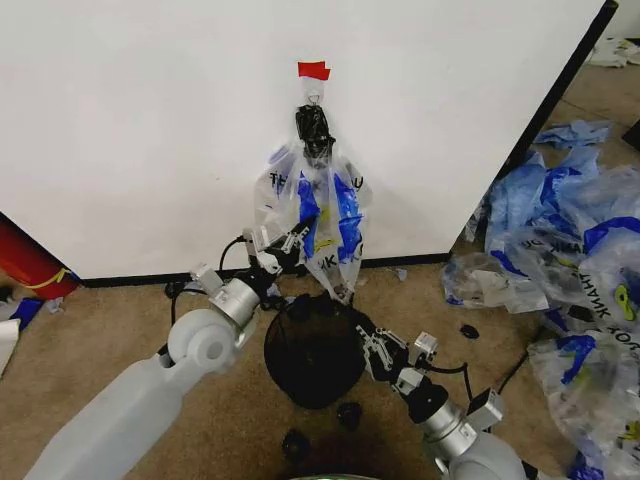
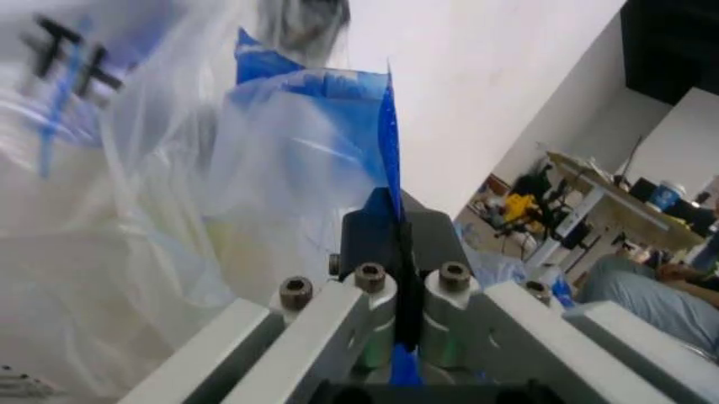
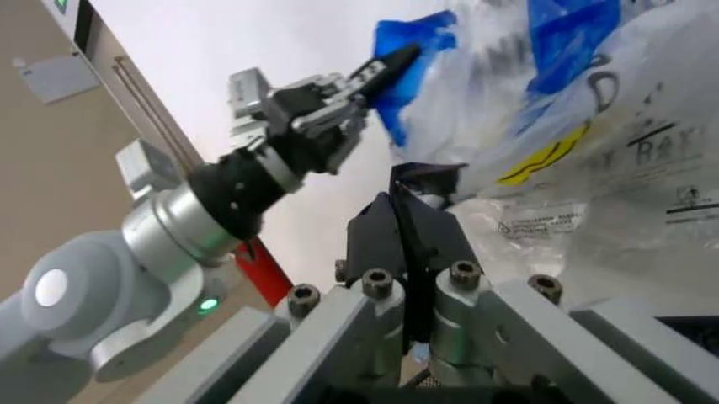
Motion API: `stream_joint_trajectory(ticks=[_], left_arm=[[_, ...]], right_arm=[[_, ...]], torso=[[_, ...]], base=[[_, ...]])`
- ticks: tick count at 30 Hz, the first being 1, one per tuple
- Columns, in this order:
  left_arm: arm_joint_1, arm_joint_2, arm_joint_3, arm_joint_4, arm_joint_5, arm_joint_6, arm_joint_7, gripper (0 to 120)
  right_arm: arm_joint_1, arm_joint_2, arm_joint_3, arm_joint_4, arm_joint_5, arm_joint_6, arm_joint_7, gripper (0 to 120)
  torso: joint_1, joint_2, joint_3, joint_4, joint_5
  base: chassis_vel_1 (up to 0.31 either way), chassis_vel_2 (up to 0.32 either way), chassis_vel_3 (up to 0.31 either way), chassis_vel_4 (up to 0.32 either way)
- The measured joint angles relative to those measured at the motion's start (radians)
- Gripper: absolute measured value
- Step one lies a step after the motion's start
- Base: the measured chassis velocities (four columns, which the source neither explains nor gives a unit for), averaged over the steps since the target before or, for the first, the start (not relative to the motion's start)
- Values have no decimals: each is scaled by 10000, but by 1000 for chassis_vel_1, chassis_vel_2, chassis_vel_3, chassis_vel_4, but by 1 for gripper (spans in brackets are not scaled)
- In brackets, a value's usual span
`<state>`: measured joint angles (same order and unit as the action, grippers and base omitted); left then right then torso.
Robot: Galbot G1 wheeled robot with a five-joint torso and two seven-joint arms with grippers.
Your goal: Pick up the garbage bag from the wall and place it over the trash bin.
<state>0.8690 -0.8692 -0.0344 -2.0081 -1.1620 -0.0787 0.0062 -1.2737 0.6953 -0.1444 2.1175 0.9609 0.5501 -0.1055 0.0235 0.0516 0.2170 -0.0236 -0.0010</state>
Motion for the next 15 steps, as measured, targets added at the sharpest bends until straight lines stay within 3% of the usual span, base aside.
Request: stream_joint_trajectory(ticks=[15], left_arm=[[1416,-45,-1101,-894,140,-338,-263,0]], right_arm=[[-700,164,565,-8,-74,190,-171,0]], torso=[[0,0,0,0,-1]], base=[[0,0,0,0]])
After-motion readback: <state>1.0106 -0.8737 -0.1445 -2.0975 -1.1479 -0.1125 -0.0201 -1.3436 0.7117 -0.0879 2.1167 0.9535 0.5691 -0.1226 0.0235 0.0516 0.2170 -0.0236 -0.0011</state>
